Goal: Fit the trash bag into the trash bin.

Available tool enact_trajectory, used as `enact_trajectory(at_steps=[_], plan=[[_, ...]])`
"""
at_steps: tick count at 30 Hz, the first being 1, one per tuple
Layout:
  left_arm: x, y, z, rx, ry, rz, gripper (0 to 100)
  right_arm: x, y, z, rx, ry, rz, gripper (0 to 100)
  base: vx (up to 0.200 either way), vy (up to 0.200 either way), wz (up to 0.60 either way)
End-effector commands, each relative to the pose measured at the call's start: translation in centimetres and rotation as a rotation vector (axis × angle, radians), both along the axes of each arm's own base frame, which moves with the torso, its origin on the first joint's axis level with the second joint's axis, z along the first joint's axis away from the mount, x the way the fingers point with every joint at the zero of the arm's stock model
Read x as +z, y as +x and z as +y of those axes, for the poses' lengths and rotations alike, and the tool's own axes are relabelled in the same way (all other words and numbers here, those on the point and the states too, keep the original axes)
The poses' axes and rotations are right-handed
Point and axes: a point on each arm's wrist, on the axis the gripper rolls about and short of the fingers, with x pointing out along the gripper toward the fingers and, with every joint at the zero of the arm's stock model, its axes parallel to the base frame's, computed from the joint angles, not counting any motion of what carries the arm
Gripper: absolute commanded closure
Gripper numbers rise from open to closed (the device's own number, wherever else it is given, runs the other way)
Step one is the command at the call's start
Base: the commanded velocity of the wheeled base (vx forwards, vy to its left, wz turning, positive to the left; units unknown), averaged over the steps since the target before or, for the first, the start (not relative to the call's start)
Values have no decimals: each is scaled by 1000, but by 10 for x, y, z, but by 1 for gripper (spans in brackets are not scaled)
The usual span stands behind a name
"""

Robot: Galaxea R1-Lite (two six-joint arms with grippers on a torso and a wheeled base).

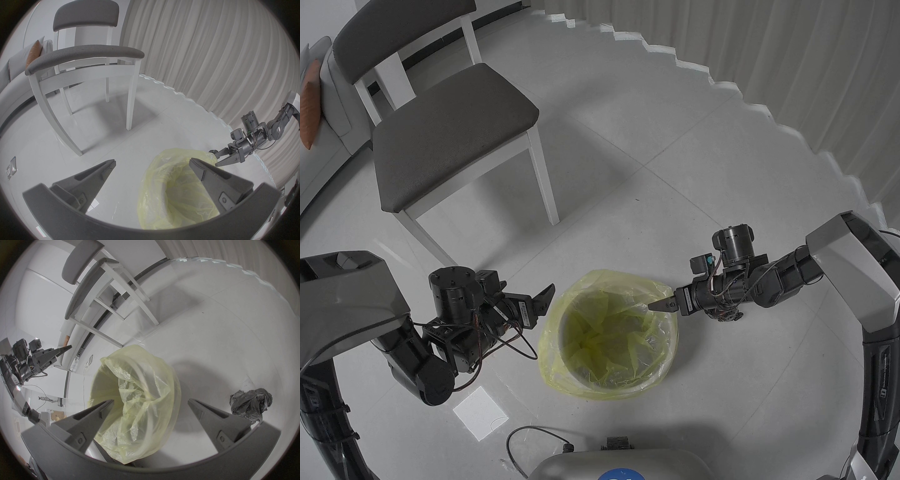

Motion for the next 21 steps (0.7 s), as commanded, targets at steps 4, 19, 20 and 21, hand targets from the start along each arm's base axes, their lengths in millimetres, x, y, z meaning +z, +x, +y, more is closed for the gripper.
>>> enact_trajectory(at_steps=[4, 19, 20, 21], plan=[[-6, 2, 0, 4, -1, 2, 0, -5, 5, -1, -3, -1, -1, 100, 0, 0, 0], [-10, 2, 0, 2, -1, 3, 0, -3, 9, -13, -31, 1, -4, 100, 0, 0, 0], [-10, 2, 0, 2, -1, 3, 0, -3, 9, -13, -32, 0, -4, 100, 0, 0, 0], [-11, 2, 0, 2, 2, 9, 0, -4, 10, -13, -33, -1, 2, 100, 0, 0, 0]])
